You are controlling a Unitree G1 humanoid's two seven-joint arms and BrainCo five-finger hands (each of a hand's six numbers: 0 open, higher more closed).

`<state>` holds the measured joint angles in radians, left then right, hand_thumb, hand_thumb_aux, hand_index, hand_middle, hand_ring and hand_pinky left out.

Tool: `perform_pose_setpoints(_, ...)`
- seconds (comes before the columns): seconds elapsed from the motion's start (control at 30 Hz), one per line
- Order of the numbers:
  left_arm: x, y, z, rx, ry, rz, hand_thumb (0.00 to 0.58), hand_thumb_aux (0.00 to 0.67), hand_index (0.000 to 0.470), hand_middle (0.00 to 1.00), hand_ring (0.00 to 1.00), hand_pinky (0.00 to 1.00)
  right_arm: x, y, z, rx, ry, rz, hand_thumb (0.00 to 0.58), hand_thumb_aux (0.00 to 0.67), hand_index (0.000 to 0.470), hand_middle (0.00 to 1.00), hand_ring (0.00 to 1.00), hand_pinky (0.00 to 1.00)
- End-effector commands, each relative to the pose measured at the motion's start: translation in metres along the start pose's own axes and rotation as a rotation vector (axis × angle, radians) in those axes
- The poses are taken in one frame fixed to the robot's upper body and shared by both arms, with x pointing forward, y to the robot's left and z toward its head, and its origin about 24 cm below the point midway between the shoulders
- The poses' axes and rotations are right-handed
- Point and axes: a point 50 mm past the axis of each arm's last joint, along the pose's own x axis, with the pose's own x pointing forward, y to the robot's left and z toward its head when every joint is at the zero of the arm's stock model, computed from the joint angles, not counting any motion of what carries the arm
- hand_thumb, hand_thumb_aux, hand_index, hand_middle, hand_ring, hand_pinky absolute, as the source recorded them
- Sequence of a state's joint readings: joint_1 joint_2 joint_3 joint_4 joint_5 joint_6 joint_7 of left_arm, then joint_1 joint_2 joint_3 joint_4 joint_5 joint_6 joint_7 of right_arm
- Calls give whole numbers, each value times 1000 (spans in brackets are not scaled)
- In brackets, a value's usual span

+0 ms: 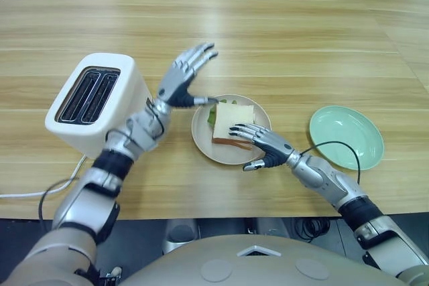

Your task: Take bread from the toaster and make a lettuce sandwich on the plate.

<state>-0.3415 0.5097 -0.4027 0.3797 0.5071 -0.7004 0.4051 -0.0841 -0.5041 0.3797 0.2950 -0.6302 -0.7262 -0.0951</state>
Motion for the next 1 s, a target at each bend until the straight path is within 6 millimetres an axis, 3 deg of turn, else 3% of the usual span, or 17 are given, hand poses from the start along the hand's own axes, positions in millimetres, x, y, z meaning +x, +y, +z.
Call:
perform_pose_setpoints(0.03, -17, -7, 21, -180, -18, -1, 0, 0, 0, 0, 0, 0, -9, -33, 5, 37, -30, -205, 0, 0, 0, 0, 0, 0)
perform_pose_setpoints(0.07, -25, -11, 24, -212, -8, -8, 0, 0, 0, 0, 0, 0, -14, -35, 4, 43, -20, -217, 0, 0, 0, 0, 0, 0)
perform_pose_setpoints(0.1, -31, -12, 27, -243, 7, -4, 0, 0, 0, 192, 192, 192, -19, -36, 3, 45, -8, -217, 0, 0, 0, 0, 0, 0)
perform_pose_setpoints(0.13, -36, -13, 29, -281, 19, 4, 466, 373, 256, 855, 855, 855, -23, -36, 1, 43, 5, -205, 0, 0, 0, 0, 0, 0)
perform_pose_setpoints(0.17, -40, -13, 30, -302, 25, -2, 580, 670, 460, 1000, 1000, 1000, -27, -36, 1, 36, 14, -192, 49, 29, 20, 380, 380, 380)
perform_pose_setpoints(0.2, -43, -14, 32, -316, 30, -14, 580, 670, 460, 1000, 1000, 1000, -31, -36, 0, 34, 24, -185, 443, 344, 236, 573, 573, 573)
perform_pose_setpoints(0.23, -47, -15, 34, -339, 32, -28, 580, 670, 460, 1000, 1000, 1000, -35, -35, 0, 39, 29, -175, 506, 431, 296, 800, 800, 800)
perform_pose_setpoints(0.27, -52, -16, 39, -363, 27, -48, 580, 670, 460, 1000, 1000, 1000, -39, -35, 1, 46, 29, -160, 580, 670, 460, 1000, 1000, 1000)
perform_pose_setpoints(0.5, -82, -26, 60, -585, 46, -212, 580, 670, 460, 1000, 1000, 1000, -57, -20, 13, 137, -2, 1, 580, 670, 460, 1000, 1000, 1000)
perform_pose_setpoints(0.63, -110, -40, 57, -602, 143, -390, 580, 670, 460, 1000, 1000, 1000, -68, -4, 16, 191, 7, 133, 580, 670, 460, 1000, 1000, 1000)
perform_pose_setpoints(0.77, -136, -59, 43, -498, 270, -591, 580, 670, 460, 1000, 1000, 1000, -70, 10, 13, 218, 33, 227, 580, 670, 460, 1000, 1000, 1000)
perform_pose_setpoints(1.0, -128, -76, 16, -327, 344, -638, 580, 670, 460, 1000, 1000, 1000, -49, 22, -4, 165, 68, 264, 580, 670, 460, 1000, 1000, 1000)
